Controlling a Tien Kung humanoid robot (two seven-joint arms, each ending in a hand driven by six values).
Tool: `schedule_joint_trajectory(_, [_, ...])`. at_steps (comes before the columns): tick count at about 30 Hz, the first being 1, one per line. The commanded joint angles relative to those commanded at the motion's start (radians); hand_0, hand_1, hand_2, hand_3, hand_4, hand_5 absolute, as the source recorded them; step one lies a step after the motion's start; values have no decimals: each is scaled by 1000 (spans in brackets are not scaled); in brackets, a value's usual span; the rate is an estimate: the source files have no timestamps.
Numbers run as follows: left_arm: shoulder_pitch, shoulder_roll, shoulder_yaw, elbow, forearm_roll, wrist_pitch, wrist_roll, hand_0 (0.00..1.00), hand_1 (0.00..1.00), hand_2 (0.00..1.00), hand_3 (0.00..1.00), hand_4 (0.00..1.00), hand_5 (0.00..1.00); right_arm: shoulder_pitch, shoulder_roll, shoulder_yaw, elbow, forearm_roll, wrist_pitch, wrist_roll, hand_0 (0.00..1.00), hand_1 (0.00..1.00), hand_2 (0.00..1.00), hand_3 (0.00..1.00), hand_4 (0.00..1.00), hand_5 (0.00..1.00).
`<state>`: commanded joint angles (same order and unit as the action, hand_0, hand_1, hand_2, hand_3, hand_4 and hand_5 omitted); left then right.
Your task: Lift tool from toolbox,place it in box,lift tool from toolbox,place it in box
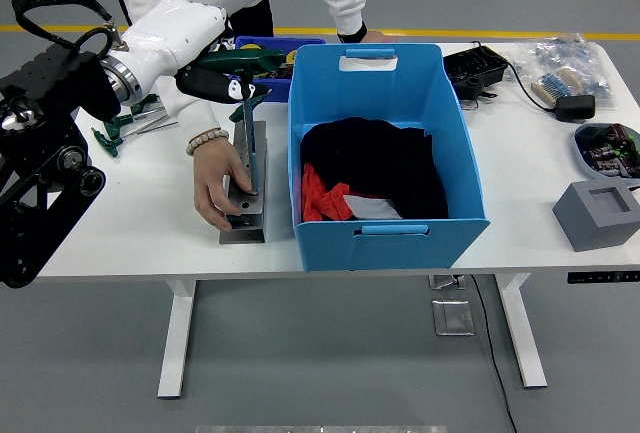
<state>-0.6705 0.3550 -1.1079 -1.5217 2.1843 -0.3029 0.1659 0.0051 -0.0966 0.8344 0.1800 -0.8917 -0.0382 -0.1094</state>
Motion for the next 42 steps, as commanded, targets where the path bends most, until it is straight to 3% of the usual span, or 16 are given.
schedule_joint_trajectory(10, [-91, 1, 39, -7, -119, -2, 6, 110, 2, 2, 59, 854, 573, 1, -1, -2, 0, 2, 1, 0, 725, 718, 779, 658, 897, 708])
schedule_joint_trajectory(18, [-208, -27, 78, 17, -147, 31, 7, 106, 2, 2, 59, 850, 571, 5, -2, -9, 0, 8, 1, 0, 725, 718, 779, 658, 897, 708])
schedule_joint_trajectory(27, [-297, -109, 164, 96, -166, 79, -4, 103, 2, 2, 58, 835, 557, 12, -4, -20, 0, 13, 1, 0, 725, 718, 779, 658, 898, 709])
schedule_joint_trajectory(36, [-390, -248, 382, 330, -243, 190, -63, 103, 2, 2, 58, 832, 555, 17, -8, -32, 0, 14, 0, -1, 724, 718, 779, 658, 898, 709])
schedule_joint_trajectory(42, [-431, -321, 447, 466, -220, 258, -119, 103, 2, 2, 58, 835, 561, 22, -13, -44, 0, 18, -2, 2, 725, 718, 779, 658, 899, 711])
